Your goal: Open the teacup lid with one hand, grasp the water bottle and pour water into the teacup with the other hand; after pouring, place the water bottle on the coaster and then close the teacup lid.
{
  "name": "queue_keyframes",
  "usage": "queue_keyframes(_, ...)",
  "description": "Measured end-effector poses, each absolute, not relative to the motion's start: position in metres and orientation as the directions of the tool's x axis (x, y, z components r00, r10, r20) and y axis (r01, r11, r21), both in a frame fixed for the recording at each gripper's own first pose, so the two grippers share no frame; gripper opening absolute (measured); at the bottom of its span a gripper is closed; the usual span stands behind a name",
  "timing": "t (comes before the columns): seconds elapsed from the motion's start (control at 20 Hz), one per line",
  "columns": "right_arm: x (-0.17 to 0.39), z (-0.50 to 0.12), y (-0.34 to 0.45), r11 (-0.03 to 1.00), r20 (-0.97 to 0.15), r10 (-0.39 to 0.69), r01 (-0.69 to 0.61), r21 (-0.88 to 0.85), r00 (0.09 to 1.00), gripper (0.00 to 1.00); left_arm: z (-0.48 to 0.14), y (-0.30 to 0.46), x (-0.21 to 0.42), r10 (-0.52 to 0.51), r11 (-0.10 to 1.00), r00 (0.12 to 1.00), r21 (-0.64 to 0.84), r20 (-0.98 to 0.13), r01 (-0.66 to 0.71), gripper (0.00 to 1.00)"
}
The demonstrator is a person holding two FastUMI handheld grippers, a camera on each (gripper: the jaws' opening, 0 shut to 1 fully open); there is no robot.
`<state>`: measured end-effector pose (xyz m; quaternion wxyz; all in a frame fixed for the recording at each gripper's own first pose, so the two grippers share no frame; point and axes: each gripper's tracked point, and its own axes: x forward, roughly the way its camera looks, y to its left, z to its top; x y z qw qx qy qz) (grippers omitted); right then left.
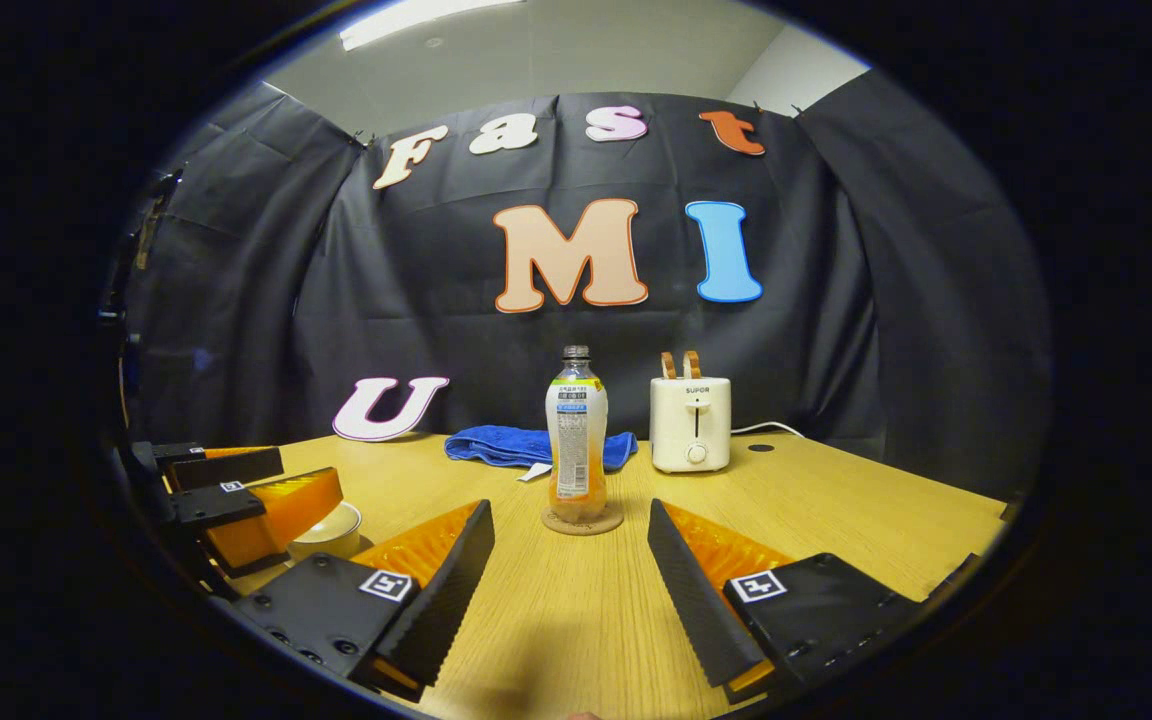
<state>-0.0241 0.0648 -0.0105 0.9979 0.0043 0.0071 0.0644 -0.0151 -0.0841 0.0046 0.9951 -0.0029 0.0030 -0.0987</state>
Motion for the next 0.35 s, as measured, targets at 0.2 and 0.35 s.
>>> queue_keyframes(0.2,-0.0241,-0.0101,0.0630,0.993,-0.011,0.121,-0.121,0.009,0.993,0.98,0.0043,-0.0830,-0.0155,-0.187,0.982,0.982,-0.005,-0.003,0.187,0.95)
queue_keyframes(0.35,-0.0243,-0.0102,0.0628,0.993,-0.012,0.121,-0.121,0.009,0.993,0.98,0.0044,-0.0833,-0.0149,-0.187,0.982,0.982,-0.005,-0.003,0.187,0.95)
